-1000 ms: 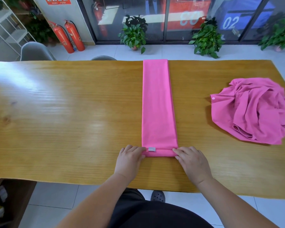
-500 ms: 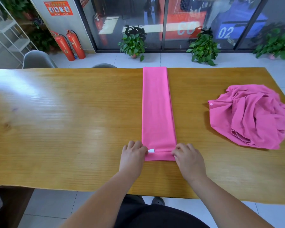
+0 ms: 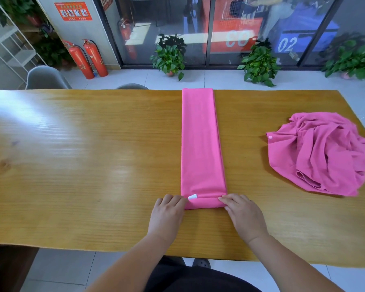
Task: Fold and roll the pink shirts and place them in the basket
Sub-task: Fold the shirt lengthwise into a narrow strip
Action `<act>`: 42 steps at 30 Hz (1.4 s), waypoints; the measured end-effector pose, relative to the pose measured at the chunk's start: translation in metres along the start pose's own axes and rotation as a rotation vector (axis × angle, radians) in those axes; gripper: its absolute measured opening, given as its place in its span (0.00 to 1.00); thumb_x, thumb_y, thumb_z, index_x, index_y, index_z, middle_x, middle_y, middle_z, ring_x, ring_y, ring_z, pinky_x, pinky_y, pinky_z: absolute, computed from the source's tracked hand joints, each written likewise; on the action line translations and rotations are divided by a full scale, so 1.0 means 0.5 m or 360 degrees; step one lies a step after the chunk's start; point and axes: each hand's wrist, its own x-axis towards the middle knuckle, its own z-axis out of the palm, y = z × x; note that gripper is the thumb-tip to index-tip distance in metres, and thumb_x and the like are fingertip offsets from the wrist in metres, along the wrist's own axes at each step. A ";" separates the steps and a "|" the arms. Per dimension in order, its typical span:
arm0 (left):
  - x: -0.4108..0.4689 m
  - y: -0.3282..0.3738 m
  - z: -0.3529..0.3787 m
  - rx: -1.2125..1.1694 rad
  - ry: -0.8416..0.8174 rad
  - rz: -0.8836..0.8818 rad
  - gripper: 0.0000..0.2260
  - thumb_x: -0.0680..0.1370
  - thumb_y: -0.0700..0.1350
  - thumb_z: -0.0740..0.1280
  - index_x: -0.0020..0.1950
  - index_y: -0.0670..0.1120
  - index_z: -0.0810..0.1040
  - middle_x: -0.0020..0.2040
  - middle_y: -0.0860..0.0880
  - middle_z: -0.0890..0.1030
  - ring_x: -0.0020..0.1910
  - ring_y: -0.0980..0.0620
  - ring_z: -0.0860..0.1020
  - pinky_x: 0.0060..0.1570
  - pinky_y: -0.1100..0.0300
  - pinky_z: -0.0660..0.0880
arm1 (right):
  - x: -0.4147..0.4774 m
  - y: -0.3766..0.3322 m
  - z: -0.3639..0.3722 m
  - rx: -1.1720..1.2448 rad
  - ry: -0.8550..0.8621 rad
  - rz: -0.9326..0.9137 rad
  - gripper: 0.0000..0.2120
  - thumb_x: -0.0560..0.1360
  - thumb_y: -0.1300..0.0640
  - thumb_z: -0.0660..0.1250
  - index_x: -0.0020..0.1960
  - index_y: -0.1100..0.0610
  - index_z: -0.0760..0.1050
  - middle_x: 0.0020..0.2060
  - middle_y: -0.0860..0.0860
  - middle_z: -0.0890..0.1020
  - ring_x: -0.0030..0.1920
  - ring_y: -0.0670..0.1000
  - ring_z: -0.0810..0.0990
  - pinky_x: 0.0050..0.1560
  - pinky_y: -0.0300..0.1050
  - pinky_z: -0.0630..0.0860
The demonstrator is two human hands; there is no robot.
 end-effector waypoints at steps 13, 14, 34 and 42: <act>0.045 -0.014 -0.022 -0.1018 -0.0067 -0.0905 0.06 0.79 0.59 0.72 0.52 0.64 0.76 0.49 0.63 0.81 0.53 0.58 0.77 0.56 0.49 0.78 | 0.052 -0.028 -0.049 0.0717 -0.0184 0.0863 0.10 0.79 0.41 0.73 0.59 0.38 0.82 0.47 0.34 0.83 0.41 0.39 0.80 0.44 0.45 0.81; 0.052 -0.009 -0.024 -0.0943 -0.0033 -0.0904 0.05 0.79 0.59 0.72 0.52 0.63 0.77 0.49 0.64 0.81 0.54 0.58 0.76 0.57 0.50 0.77 | 0.055 -0.034 -0.046 0.0540 -0.0165 0.0827 0.09 0.79 0.40 0.71 0.59 0.38 0.81 0.47 0.35 0.82 0.43 0.40 0.80 0.43 0.46 0.81; 0.080 -0.005 -0.032 0.0043 -0.0085 -0.0201 0.19 0.75 0.42 0.76 0.64 0.57 0.80 0.56 0.60 0.82 0.56 0.51 0.76 0.54 0.55 0.71 | 0.062 -0.010 0.006 -0.0210 -0.0046 0.0142 0.18 0.78 0.54 0.75 0.67 0.48 0.82 0.62 0.40 0.82 0.55 0.50 0.78 0.50 0.49 0.79; 0.061 -0.033 -0.052 -0.1119 -0.0281 -0.0774 0.10 0.81 0.55 0.73 0.59 0.59 0.75 0.53 0.62 0.83 0.49 0.59 0.79 0.44 0.62 0.74 | 0.048 -0.011 -0.053 0.0722 -0.0269 0.0747 0.11 0.79 0.42 0.72 0.62 0.35 0.80 0.48 0.43 0.77 0.46 0.43 0.78 0.50 0.43 0.78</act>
